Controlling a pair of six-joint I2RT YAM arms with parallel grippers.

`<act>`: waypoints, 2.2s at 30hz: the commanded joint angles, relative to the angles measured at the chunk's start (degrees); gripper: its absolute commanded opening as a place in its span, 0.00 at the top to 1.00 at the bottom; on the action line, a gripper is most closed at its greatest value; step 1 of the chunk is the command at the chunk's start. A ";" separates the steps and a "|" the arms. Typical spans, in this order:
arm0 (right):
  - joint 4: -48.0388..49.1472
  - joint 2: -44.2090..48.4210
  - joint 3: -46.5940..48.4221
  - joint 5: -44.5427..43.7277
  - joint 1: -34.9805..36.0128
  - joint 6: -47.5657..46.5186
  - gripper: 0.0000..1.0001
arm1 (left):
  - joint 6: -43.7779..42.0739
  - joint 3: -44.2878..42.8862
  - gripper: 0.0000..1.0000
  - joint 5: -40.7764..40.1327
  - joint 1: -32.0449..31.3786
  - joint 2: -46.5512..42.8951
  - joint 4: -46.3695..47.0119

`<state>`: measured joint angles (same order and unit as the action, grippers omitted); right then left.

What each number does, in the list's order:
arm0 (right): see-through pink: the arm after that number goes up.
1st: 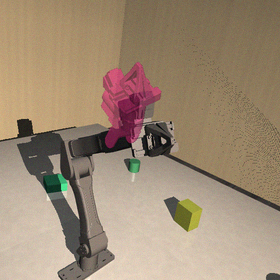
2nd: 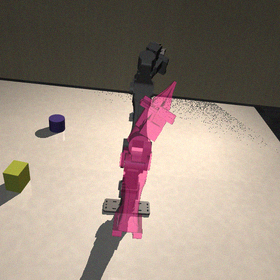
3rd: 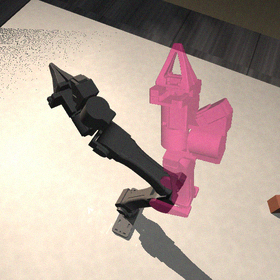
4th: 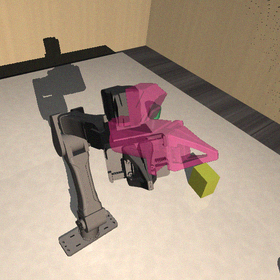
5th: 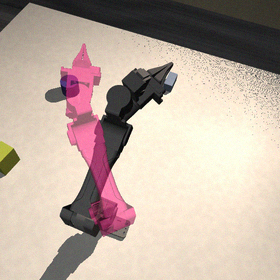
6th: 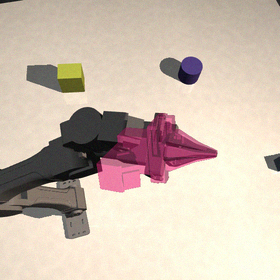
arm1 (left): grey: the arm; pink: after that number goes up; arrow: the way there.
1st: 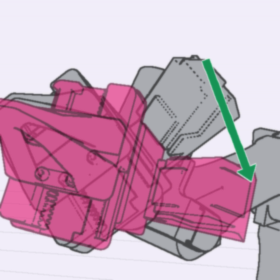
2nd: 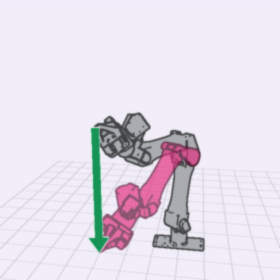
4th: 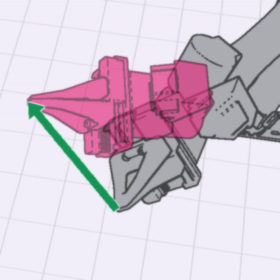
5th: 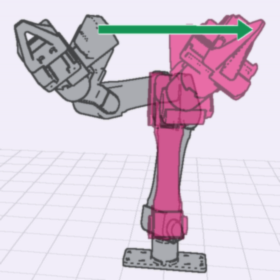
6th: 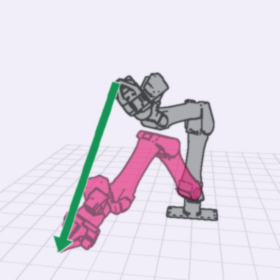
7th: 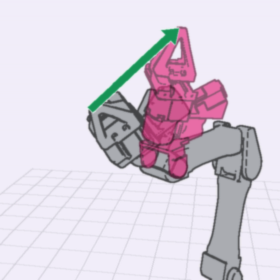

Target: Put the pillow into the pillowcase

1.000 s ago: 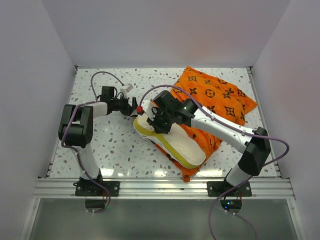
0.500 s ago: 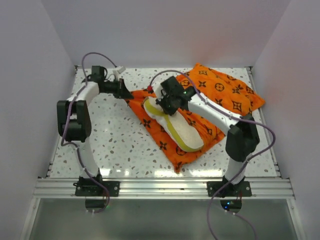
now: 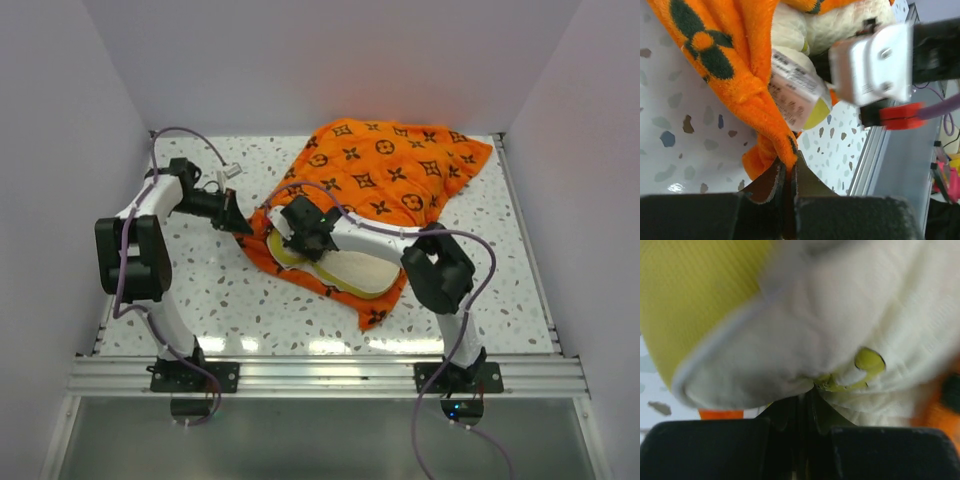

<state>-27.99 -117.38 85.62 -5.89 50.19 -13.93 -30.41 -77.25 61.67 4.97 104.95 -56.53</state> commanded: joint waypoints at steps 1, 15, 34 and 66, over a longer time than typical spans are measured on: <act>-5.92 2.14 10.55 -7.65 -8.07 -0.14 1.00 | -8.23 -8.16 1.00 4.52 0.92 -0.71 -11.66; -5.59 5.50 6.48 17.73 -12.84 4.96 1.00 | 5.27 4.92 0.72 -9.12 3.38 -0.26 18.01; -14.98 -8.82 14.83 -2.46 -4.23 -4.08 0.01 | 10.64 7.90 0.49 -7.62 3.55 -4.21 22.69; 43.36 -12.17 25.65 55.55 -22.16 86.34 1.00 | 60.02 22.69 0.34 -39.41 -20.33 -13.92 71.29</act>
<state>-2.15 -130.80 112.16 45.25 28.53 55.18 19.00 -53.49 28.91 -10.09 87.11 3.68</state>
